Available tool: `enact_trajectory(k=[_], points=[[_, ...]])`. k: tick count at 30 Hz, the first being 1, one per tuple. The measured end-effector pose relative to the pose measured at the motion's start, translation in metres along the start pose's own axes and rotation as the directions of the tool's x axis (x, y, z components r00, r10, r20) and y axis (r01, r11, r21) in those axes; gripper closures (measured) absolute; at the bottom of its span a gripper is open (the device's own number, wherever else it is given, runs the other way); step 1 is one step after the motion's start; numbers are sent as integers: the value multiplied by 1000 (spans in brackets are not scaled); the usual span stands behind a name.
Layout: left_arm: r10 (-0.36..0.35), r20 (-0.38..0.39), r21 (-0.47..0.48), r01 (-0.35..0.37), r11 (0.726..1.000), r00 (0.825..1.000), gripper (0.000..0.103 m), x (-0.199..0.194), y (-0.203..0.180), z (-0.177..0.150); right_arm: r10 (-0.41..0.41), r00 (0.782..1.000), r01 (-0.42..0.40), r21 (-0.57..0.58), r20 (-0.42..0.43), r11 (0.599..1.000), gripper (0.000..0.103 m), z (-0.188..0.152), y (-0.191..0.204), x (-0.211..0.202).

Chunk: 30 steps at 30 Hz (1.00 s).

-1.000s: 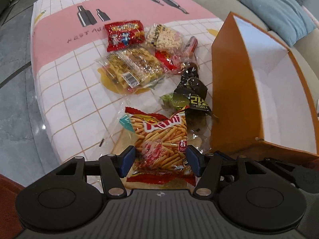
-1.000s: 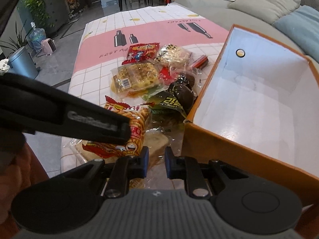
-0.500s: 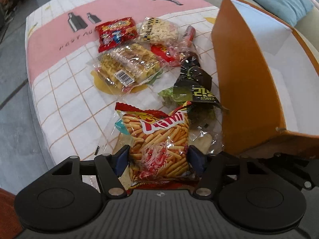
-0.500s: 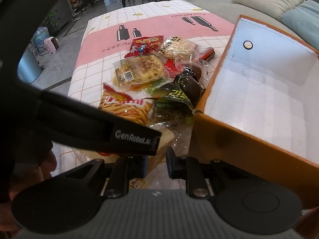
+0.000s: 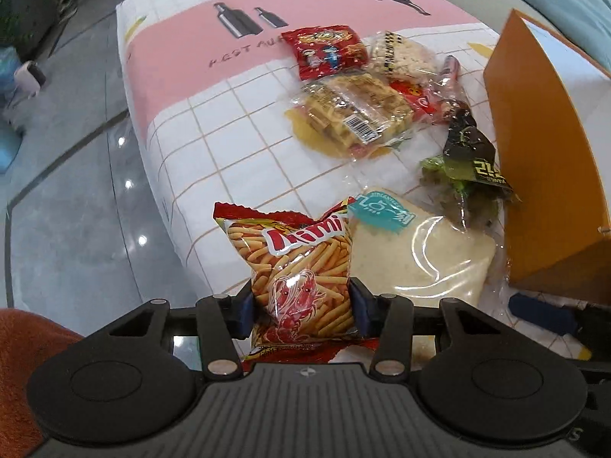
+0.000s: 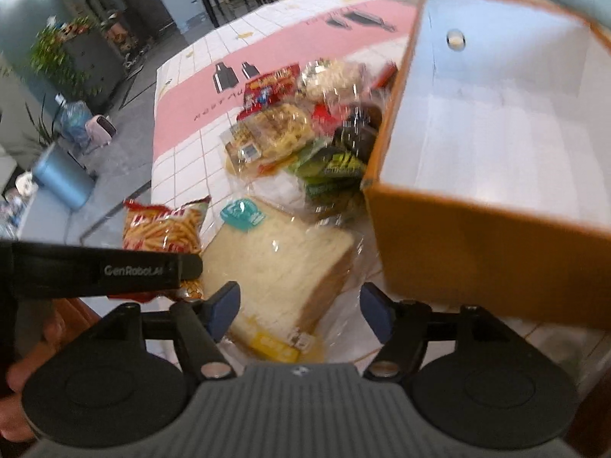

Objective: Organize snacks
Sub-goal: 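Grasp the bagged sliced bread with the right gripper while the left grasps the red stick-snack bag, then lift both held bags and carry them over the orange box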

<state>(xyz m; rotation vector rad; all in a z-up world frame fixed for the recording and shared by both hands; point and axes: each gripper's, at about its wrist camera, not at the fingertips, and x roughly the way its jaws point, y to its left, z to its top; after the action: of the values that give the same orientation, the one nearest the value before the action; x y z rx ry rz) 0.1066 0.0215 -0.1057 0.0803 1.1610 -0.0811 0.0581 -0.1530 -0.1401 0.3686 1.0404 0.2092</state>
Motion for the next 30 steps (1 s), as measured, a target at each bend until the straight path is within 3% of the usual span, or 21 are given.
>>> enact_trajectory(k=[5, 12, 23, 30], points=[[5, 10, 16, -5, 1000, 1000, 48, 2, -2, -1, -27, 999, 27, 15, -27, 1000, 33, -3, 3, 14], [-16, -6, -7, 16, 1000, 1000, 48, 5, 3, -1, -66, 998, 66, 0, 8, 998, 35, -1, 10, 27], [44, -4, 29, -44, 999, 999, 49, 0, -3, -5, -89, 993, 96, -90, 78, 991, 83, -4, 21, 11], [50, -6, 22, -50, 999, 999, 50, -15, -1, -14, -63, 987, 92, -194, 146, 977, 97, -8, 37, -14]])
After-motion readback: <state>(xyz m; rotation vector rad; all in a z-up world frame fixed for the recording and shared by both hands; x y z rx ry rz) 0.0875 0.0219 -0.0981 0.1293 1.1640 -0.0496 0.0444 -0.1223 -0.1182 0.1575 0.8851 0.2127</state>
